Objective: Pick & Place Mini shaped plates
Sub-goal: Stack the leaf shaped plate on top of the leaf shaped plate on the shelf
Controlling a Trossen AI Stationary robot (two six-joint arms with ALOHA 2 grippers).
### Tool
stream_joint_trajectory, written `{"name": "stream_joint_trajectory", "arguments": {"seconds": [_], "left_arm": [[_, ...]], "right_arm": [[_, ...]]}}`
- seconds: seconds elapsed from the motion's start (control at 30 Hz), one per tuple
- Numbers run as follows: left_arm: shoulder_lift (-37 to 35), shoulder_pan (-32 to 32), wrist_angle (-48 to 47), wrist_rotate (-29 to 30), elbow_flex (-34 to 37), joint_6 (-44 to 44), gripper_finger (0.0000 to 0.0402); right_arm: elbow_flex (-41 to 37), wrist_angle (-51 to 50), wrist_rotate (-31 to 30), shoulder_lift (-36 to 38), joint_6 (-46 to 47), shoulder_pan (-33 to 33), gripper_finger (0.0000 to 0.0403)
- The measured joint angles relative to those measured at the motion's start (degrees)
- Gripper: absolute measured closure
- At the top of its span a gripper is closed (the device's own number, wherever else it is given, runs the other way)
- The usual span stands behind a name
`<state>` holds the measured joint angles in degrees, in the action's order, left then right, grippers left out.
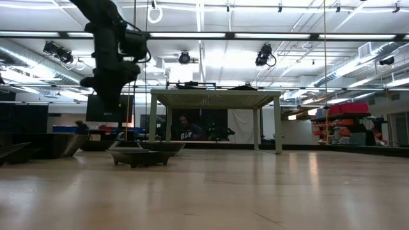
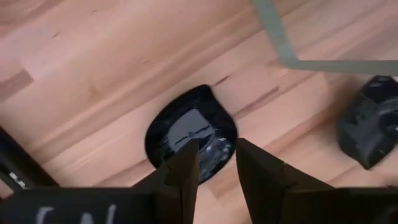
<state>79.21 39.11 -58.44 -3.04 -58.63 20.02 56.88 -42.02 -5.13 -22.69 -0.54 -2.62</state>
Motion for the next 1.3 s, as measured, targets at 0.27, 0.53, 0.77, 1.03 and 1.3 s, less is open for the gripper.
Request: {"name": "stream_joint_trajectory", "arguments": {"seconds": [0.27,0.53,0.77,1.03,1.3], "left_arm": [[-0.6,1.8,4.2,0.4,5.2,0.7,0.0214],[-0.5,2.0,6.4,3.1,8.7,-2.8,0.0145],[-0.5,2.0,8.1,6.4,12.5,-3.3,0.0154],[-0.4,2.1,13.1,6.5,16.8,-3.1,0.0169],[2.8,5.2,15.2,7.6,18.0,-4.1,0.0170]], "right_arm": [[0.0,0.0,0.0,0.0,0.0,0.0,0.0399],[0.0,0.0,0.0,0.0,0.0,0.0,0.0399],[0.0,0.0,0.0,0.0,0.0,0.0,0.0399],[0.0,0.0,0.0,0.0,0.0,0.0,0.0399],[0.0,0.0,0.0,0.0,0.0,0.0,0.0399]]}}
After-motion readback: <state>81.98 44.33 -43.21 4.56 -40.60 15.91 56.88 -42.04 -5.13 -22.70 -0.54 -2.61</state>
